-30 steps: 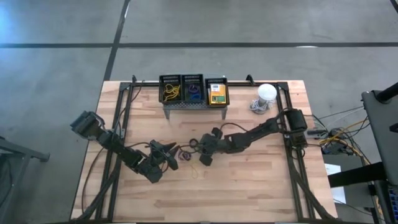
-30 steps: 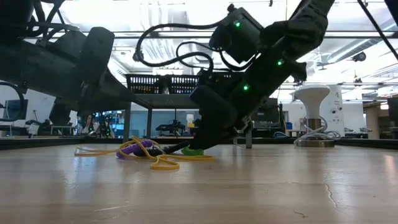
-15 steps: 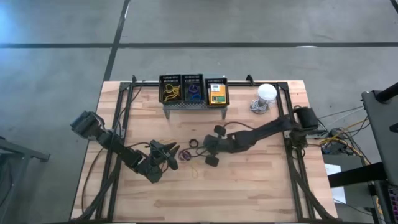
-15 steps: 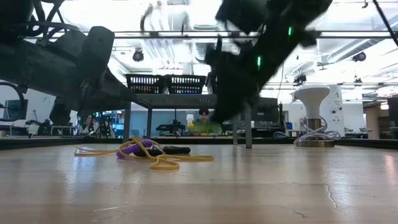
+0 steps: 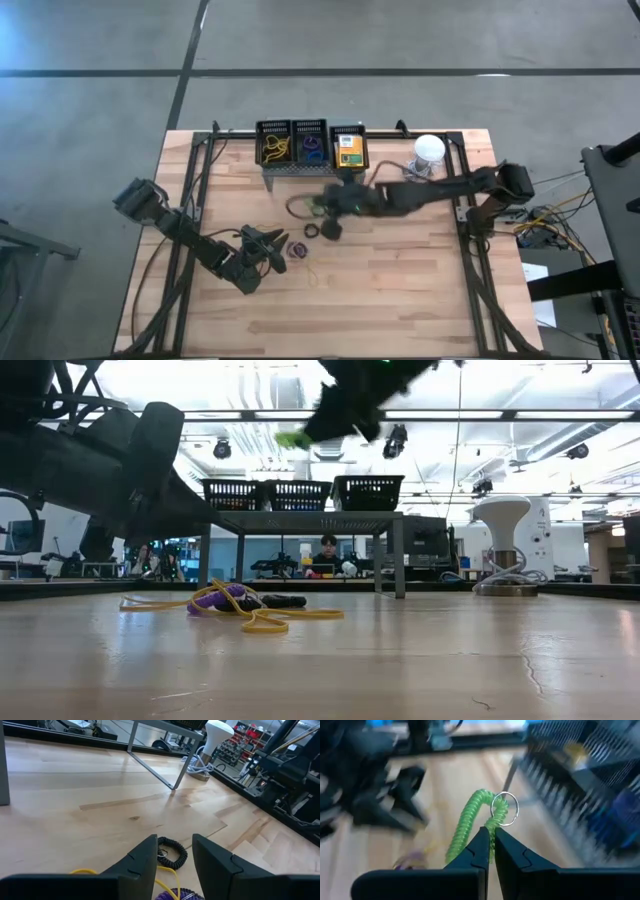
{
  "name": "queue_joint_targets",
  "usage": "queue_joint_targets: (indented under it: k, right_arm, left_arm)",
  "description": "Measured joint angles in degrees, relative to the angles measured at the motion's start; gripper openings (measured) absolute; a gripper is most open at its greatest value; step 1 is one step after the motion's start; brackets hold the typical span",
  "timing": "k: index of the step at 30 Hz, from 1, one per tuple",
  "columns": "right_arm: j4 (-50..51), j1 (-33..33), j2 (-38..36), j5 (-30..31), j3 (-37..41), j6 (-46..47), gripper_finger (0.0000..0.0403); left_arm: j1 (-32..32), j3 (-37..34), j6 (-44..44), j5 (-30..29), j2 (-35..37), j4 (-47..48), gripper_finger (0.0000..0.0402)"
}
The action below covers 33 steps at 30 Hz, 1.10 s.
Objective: Pick & Place Office Desk Supplies
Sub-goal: Put the green spring keychain into the middle black bin on the shelf, then put the yellow rubberband into the left black bin on the shelf
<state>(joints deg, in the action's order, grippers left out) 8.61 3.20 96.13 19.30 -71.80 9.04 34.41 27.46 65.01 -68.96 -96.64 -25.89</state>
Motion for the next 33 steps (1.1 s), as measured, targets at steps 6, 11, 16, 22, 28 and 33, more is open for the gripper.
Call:
queue_joint_targets:
  k: [6, 11, 16, 22, 28, 33]
  right_arm:
    - [8.1, -9.2, 6.8, 0.2, -15.1, -9.3, 0.0013]
    - [15.2, -16.8, 13.7, 0.2, -26.0, -10.7, 0.0013]
    - [24.8, -20.4, 19.2, -0.1, -33.4, -5.8, 0.0013]
    - [30.5, -20.3, 23.7, -0.9, -40.0, -7.4, 0.0032]
    - [30.1, -20.4, 24.6, -0.7, -43.3, -8.1, 0.0098]
    - [30.3, -19.6, 22.7, -0.6, -43.1, -11.0, 0.0147]
  left_arm:
    - [0.0, 0.0, 0.0, 0.0, 0.0, -0.1, 0.0128]
    - [0.0, 0.0, 0.0, 0.0, 0.0, 0.0, 0.0128]
    - [0.0, 0.0, 0.0, 0.0, 0.0, 0.0, 0.0128]
    - [0.0, 0.0, -0.3, 0.0, 0.0, 0.2, 0.0128]
    - [0.0, 0.0, -0.2, 0.4, 0.0, 0.2, 0.0128]
    - [0.0, 0.0, -0.2, 1.1, 0.0, 0.4, 0.0128]
